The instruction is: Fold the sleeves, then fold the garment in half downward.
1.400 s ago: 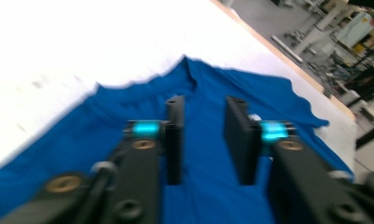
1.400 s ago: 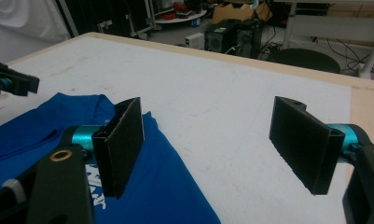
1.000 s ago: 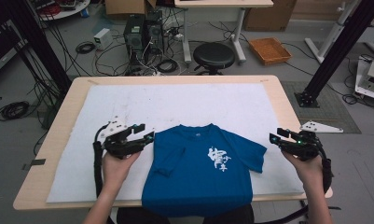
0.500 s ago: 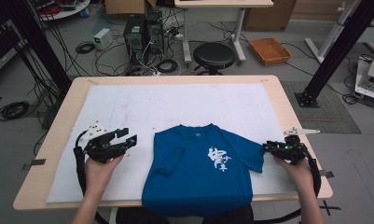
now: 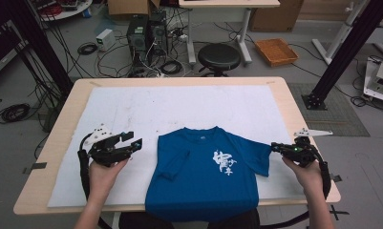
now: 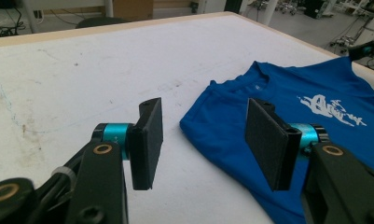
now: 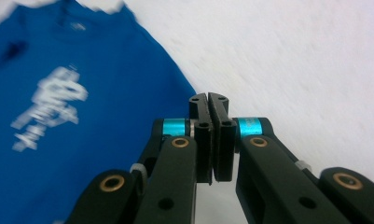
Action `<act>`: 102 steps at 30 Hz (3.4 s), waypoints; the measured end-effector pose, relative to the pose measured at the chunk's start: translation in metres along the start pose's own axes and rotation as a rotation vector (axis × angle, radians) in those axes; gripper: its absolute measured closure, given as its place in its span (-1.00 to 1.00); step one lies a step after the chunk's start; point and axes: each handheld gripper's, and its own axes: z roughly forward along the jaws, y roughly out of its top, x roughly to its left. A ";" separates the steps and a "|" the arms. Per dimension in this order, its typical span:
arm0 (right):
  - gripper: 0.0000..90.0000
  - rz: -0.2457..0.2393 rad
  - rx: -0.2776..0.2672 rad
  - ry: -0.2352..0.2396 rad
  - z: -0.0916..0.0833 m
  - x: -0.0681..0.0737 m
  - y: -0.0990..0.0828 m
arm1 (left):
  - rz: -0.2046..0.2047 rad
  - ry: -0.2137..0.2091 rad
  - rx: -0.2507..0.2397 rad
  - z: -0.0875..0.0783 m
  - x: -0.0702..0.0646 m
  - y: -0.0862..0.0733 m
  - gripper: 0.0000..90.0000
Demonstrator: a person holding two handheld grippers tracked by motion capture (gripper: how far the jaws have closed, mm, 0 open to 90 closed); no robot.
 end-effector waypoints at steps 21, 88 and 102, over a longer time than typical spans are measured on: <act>0.75 -0.198 0.001 0.049 0.067 0.157 0.071 | 0.018 -0.041 0.036 0.016 -0.012 -0.002 0.04; 0.05 0.001 -0.224 0.000 0.010 0.047 0.046 | 0.053 0.007 0.151 0.049 -0.006 0.013 0.04; 0.26 -0.061 -0.157 -0.004 0.055 0.055 0.059 | 0.031 -0.020 0.158 0.088 -0.007 0.022 0.05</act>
